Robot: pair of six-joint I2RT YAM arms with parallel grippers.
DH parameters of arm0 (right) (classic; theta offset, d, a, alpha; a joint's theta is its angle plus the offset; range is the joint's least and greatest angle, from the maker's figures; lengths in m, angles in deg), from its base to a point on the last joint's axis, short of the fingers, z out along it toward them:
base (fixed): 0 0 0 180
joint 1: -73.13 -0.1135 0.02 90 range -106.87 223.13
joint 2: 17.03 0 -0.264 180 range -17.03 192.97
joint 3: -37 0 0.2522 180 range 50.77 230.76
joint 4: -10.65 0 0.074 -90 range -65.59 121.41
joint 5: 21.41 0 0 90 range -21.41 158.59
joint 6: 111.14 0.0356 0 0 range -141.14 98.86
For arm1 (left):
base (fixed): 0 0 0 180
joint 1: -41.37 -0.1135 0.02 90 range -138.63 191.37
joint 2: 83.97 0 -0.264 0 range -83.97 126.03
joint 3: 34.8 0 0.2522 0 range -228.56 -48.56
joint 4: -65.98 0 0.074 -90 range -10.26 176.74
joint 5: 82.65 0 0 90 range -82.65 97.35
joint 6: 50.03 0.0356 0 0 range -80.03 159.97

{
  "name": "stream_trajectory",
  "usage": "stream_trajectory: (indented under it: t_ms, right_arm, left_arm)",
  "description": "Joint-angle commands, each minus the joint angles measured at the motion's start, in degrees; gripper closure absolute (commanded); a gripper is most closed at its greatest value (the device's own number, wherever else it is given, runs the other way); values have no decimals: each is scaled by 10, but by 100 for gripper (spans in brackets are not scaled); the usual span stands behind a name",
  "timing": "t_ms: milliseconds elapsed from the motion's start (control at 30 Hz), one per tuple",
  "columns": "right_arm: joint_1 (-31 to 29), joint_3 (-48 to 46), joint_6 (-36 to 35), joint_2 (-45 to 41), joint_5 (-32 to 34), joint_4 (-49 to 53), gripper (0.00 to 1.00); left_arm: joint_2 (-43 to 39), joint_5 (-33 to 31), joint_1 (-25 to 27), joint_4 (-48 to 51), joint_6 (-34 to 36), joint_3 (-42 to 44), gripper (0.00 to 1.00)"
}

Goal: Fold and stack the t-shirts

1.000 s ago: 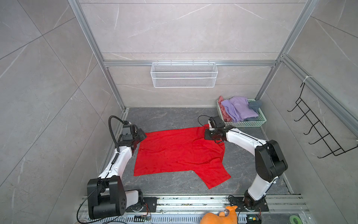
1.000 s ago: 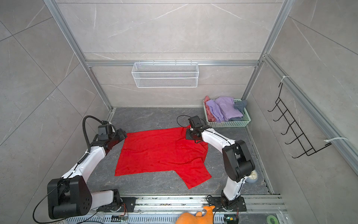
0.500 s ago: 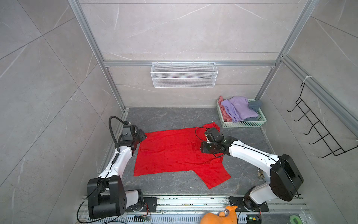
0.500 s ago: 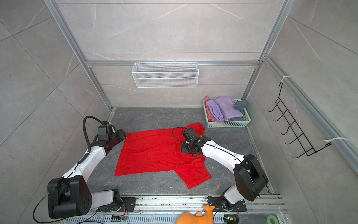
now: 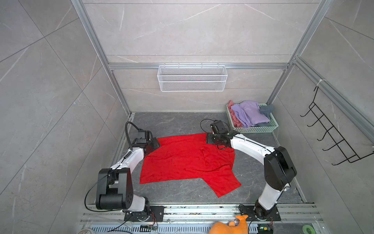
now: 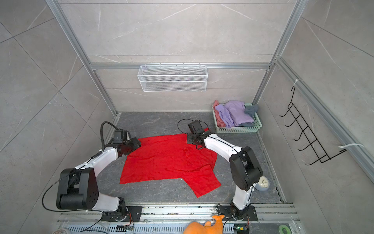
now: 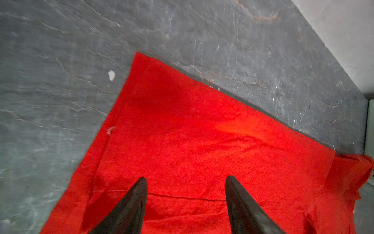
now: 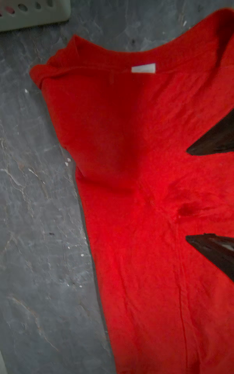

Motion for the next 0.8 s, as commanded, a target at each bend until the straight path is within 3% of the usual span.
stream_trajectory:
  t_ms: [0,400,767]
  right_arm:
    - [30,26,10,45,-30,-19,37]
    - [54,68,26,126,-31,-20,40]
    - [97,91,-5,118,-2,-11,38]
  left_arm:
    - [45,17,10,-7,-43,-35,36]
    - [140,14,11,-21,-67,-78,38]
    - [111,-115,-6,85,54,-138,42]
